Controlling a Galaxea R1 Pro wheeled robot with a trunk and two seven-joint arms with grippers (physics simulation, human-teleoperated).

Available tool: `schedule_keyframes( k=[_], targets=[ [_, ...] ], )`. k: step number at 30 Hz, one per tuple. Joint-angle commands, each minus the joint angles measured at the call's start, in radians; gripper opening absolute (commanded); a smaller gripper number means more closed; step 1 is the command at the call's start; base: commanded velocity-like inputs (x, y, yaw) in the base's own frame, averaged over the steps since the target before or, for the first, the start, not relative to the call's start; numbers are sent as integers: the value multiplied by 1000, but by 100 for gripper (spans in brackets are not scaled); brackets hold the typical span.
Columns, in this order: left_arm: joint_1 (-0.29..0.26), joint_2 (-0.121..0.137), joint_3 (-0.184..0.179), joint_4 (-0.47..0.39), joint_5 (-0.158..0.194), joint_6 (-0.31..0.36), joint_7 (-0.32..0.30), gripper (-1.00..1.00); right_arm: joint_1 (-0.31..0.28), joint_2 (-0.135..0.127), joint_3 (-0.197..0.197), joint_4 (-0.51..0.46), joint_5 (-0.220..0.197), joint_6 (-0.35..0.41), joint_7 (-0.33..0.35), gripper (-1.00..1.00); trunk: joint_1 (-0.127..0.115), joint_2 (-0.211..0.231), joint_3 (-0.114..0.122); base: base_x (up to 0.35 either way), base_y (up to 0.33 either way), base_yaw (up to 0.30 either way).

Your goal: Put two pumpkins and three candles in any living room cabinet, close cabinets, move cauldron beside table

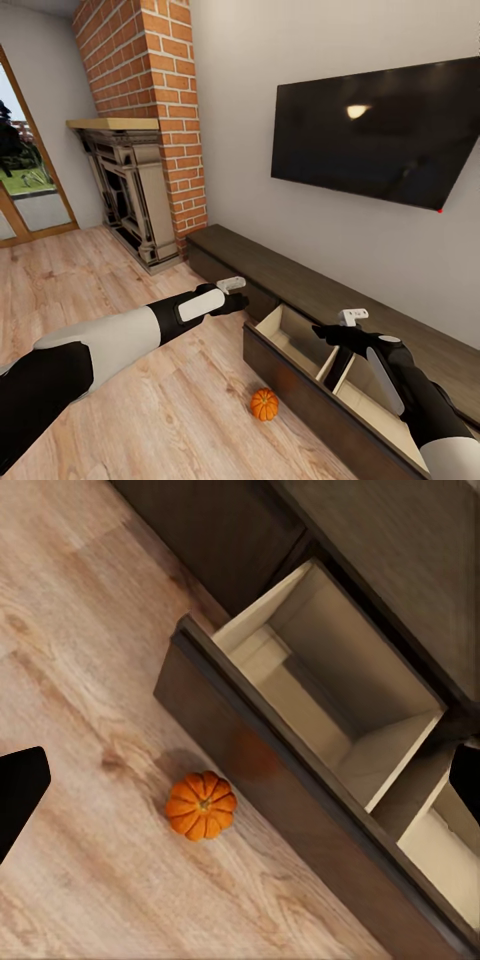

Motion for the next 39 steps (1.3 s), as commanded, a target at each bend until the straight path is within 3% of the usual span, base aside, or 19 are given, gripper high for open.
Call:
schedule_keyframes(
  k=[1, 14, 31, 39],
  targets=[
    [0, 0, 0, 0, 0, 0, 0, 100, 0, 0, 0, 0, 0, 0, 0, 100, 0, 0, 2, 57, 0, 0],
    [0, 2, 0, 0, 0, 0, 0, 100, 1, 0, 0, 14, 0, -20, 0, 100, 0, 0, 22, 133, 0, 0],
    [0, 2, 0, 0, 0, 0, 0, 100, 1, 0, 0, 22, 0, -35, 0, 100, 0, 0, 48, 7, 0, 0],
    [0, 3, 0, 1, 0, 0, 0, 100, 0, 1, 1, 23, 0, -35, -3, 100, 0, 0, 49, 0, 0, 11]
  ],
)
